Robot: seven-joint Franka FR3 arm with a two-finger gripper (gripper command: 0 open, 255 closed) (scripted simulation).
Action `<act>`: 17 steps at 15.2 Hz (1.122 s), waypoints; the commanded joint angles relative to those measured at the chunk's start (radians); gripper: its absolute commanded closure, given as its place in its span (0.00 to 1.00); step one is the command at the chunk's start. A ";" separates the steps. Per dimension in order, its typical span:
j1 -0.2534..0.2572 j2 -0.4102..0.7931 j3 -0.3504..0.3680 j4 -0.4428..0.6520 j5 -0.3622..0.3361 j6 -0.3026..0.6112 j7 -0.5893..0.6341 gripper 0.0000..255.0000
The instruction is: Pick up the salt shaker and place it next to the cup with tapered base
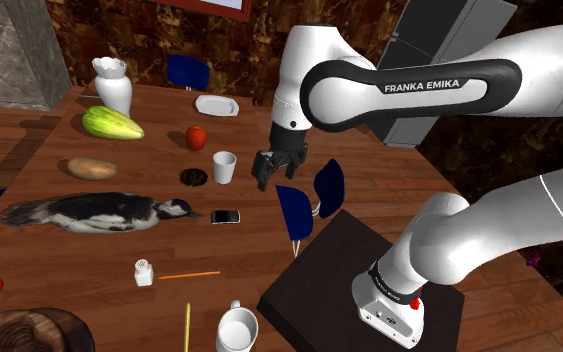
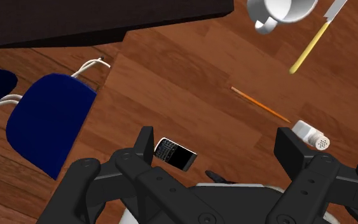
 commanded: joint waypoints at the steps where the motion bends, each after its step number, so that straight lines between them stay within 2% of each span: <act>1: 0.003 0.072 0.032 0.015 -0.001 0.065 0.030 0.00; 8: 0.013 0.328 0.136 0.104 -0.062 0.248 0.169 0.00; 13: 0.033 0.532 0.179 0.207 -0.171 0.344 0.299 0.00; 17: 0.077 0.699 0.178 0.315 -0.279 0.390 0.405 0.00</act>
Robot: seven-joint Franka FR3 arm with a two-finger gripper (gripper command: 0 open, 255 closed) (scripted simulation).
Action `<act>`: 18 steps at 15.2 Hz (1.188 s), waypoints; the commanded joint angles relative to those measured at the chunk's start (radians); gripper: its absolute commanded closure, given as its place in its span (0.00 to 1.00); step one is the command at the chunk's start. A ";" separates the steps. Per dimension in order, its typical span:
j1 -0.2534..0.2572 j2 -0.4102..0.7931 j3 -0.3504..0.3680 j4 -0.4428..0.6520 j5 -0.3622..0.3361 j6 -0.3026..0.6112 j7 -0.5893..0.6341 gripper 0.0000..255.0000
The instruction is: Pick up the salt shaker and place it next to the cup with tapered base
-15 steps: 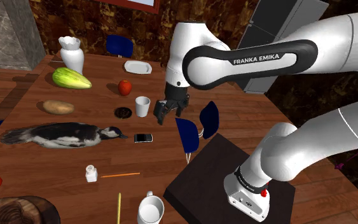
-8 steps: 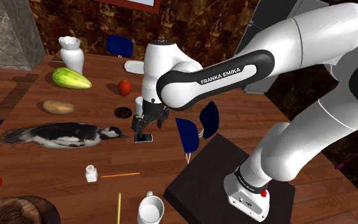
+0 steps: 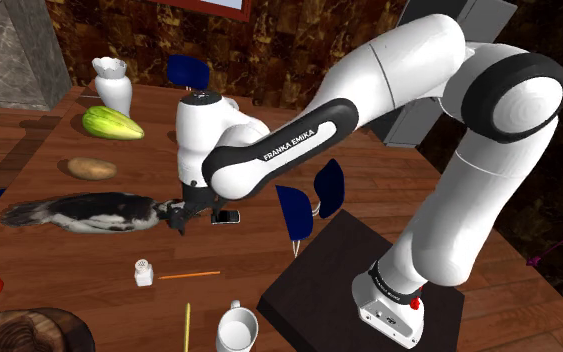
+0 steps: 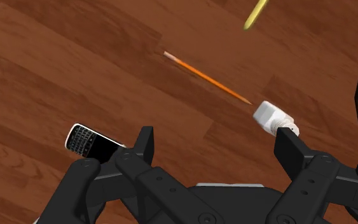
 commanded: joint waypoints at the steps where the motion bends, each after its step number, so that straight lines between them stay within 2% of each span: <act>1: 0.027 0.081 -0.006 0.055 -0.053 0.020 0.052 0.00; 7: 0.133 0.321 -0.056 0.267 -0.176 0.034 0.166 0.00; 14: 0.254 0.587 -0.113 0.572 -0.249 -0.005 0.228 0.00; 18: 0.262 0.625 -0.124 0.579 -0.259 0.025 0.234 0.00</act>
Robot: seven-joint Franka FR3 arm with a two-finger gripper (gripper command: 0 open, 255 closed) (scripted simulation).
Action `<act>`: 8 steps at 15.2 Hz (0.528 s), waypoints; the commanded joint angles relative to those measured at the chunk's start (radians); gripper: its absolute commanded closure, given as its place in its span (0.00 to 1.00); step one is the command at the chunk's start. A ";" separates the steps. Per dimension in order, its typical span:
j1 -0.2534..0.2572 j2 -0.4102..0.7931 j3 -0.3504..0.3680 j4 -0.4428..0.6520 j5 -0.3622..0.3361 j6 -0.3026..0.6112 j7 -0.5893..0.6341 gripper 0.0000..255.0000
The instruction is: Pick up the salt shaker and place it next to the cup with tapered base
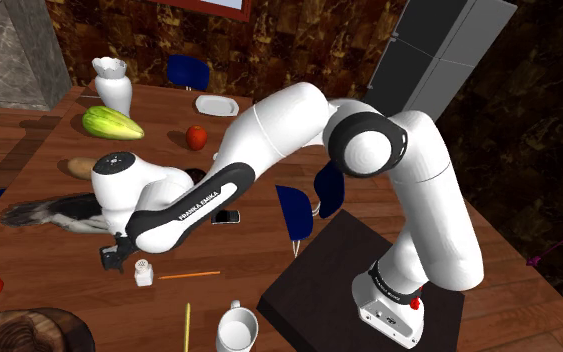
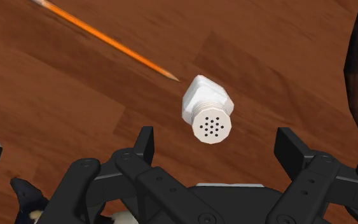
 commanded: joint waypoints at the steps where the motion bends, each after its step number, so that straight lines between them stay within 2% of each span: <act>1: 0.005 0.023 -0.006 0.008 -0.006 0.016 0.004 0.00; 8: 0.011 0.049 -0.014 0.015 -0.013 0.034 0.007 0.00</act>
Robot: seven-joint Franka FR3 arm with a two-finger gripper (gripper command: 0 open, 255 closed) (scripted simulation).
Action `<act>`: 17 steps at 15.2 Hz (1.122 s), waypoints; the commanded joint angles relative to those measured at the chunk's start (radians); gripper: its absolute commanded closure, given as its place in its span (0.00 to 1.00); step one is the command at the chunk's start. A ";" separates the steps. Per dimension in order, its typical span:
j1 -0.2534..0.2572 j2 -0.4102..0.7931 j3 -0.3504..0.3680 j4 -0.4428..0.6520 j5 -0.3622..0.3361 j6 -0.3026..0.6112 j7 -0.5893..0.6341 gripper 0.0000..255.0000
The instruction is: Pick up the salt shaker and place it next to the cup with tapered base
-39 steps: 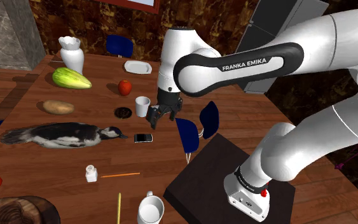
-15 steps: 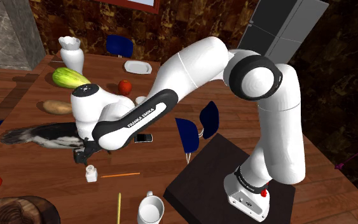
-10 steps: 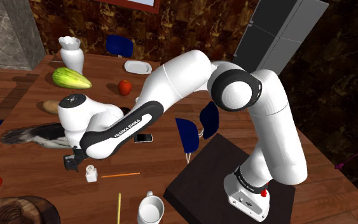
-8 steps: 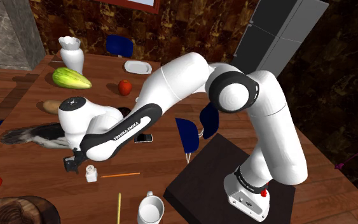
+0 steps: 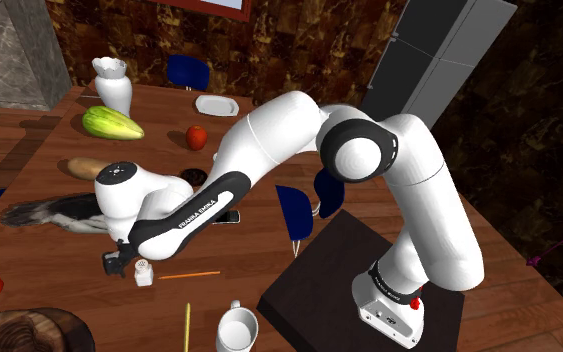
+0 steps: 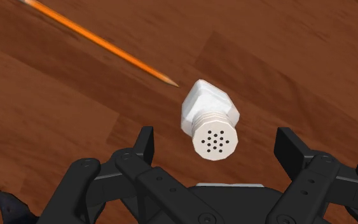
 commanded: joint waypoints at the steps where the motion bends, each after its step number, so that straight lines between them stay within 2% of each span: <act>1: 0.001 0.001 0.000 0.000 0.000 0.001 0.000 0.00; 3: 0.001 0.001 0.000 0.000 0.000 0.001 0.000 0.00; 4: 0.001 0.001 0.000 0.000 0.000 0.001 0.000 1.00; 13: 0.001 0.001 0.000 0.000 0.000 0.001 0.000 1.00; 17: -0.008 -0.039 0.011 -0.011 0.010 -0.028 -0.004 1.00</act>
